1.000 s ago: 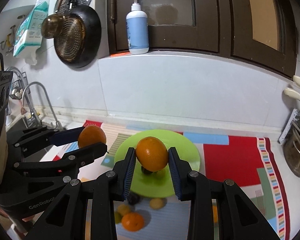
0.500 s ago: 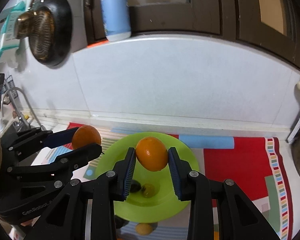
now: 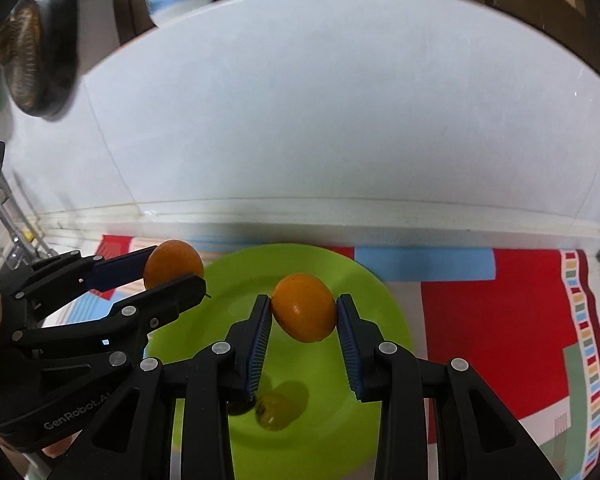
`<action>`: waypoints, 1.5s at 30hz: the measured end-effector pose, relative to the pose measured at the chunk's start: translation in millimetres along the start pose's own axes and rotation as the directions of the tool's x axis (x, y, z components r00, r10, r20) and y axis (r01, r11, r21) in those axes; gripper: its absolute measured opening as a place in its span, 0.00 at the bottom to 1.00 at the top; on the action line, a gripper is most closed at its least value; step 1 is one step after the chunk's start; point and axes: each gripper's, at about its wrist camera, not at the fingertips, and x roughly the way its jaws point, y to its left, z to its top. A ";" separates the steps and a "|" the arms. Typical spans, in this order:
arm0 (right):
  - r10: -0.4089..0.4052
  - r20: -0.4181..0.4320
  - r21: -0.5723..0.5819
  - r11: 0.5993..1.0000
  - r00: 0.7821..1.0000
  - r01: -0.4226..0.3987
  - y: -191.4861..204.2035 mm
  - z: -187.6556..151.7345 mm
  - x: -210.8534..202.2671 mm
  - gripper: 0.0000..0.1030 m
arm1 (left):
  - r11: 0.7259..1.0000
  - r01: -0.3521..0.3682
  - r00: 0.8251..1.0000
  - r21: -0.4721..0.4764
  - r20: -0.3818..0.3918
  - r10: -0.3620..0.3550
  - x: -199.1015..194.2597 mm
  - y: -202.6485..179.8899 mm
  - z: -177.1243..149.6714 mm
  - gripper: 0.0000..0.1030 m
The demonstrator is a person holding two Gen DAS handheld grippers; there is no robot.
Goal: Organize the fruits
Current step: 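Carry the orange with the left tool onto the plate while the right tool carries the tangerine there, then open both tools over the plate and lift away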
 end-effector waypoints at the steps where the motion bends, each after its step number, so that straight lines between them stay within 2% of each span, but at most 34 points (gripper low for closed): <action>1: -0.002 -0.009 0.006 1.000 1.000 0.002 -1.9 -0.6 4.6 0.33 | 1.000 0.004 1.000 -0.002 -0.011 -0.004 5.8 1.7 -0.5 0.39; 9: -0.001 -0.060 0.036 0.999 0.998 0.003 -12.5 -6.5 29.9 0.33 | 1.000 0.022 0.998 -0.014 -0.065 -0.023 34.7 4.8 -7.2 0.39; 18: -0.010 -0.080 0.051 0.999 0.997 0.014 -17.4 -9.5 37.2 0.34 | 0.999 0.030 0.995 -0.018 -0.094 -0.031 45.3 4.7 -8.2 0.39; 21: -0.021 -0.071 0.053 0.998 0.997 0.025 -18.9 -8.8 34.1 0.37 | 1.000 0.018 0.996 -0.006 -0.084 -0.018 42.1 4.3 -7.5 0.44; 24: -0.039 -0.060 0.041 0.998 0.997 0.042 -16.5 -7.0 30.1 0.38 | 1.000 -0.006 0.998 0.012 -0.055 0.007 32.9 3.3 -4.7 0.50; 31: -0.049 -0.011 0.045 0.998 0.999 0.049 -17.0 -6.1 1.2 0.38 | 0.999 -0.050 0.999 0.008 -0.017 0.050 0.7 4.0 -4.7 0.52; 35: -0.042 0.028 0.037 0.998 0.999 0.041 -11.9 -7.6 -24.5 0.38 | 0.997 -0.077 0.997 0.016 0.029 0.077 -27.5 -2.3 -7.8 0.63; 42: -0.020 0.089 0.020 1.000 0.996 0.018 0.5 -14.7 -67.6 0.38 | 0.995 -0.093 0.992 0.039 0.094 0.089 -76.6 -13.9 -14.7 0.72; 43: -0.018 0.095 0.018 1.000 0.995 0.016 1.5 -15.8 -72.6 0.38 | 0.995 -0.091 0.991 0.038 0.101 0.087 -83.4 -14.7 -15.7 0.72; 45: -0.022 0.112 0.013 1.000 0.993 0.021 5.0 -19.8 -84.5 0.48 | 0.995 -0.094 0.989 0.036 0.116 0.089 -97.3 -16.3 -18.4 0.73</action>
